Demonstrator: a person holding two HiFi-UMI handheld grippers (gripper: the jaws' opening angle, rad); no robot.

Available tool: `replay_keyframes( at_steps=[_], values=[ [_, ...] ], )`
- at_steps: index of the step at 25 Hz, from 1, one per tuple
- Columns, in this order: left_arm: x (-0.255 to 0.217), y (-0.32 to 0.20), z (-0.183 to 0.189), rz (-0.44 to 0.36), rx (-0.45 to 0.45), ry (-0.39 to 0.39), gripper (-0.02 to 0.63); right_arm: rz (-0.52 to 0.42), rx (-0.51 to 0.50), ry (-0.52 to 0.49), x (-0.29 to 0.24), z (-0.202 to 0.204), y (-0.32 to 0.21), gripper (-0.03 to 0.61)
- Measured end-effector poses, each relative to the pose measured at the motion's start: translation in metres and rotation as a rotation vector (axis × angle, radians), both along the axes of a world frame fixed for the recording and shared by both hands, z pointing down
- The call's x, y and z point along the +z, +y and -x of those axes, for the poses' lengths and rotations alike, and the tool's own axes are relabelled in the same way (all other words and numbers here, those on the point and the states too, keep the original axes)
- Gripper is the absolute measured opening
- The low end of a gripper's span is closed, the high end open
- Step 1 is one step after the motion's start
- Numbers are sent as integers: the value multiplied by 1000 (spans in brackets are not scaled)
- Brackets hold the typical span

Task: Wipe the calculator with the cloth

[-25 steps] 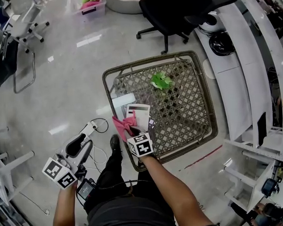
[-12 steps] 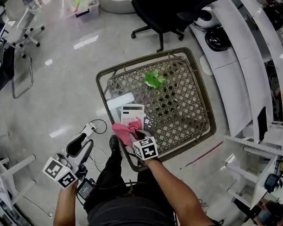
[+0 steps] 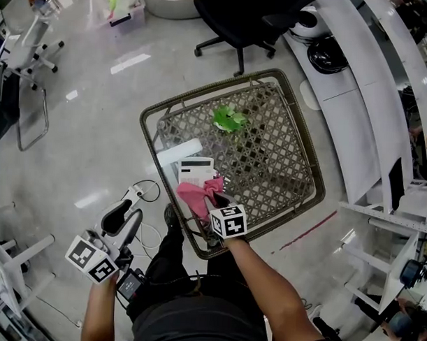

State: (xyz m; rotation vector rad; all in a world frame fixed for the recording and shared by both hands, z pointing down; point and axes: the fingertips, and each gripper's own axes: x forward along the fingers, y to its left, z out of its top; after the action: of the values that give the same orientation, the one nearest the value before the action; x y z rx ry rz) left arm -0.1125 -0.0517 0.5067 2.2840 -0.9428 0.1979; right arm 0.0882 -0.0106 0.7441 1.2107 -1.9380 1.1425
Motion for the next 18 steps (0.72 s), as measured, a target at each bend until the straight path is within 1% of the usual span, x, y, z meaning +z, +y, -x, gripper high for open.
replay_keyframes(
  at_steps=[6, 18],
  values=[
    [1, -3, -1, 4, -6, 0, 195, -17, 73, 4, -5, -21, -24, 86],
    [4, -6, 12, 3, -38, -1, 195, -81, 152, 24, -22, -41, -85, 86]
  ],
)
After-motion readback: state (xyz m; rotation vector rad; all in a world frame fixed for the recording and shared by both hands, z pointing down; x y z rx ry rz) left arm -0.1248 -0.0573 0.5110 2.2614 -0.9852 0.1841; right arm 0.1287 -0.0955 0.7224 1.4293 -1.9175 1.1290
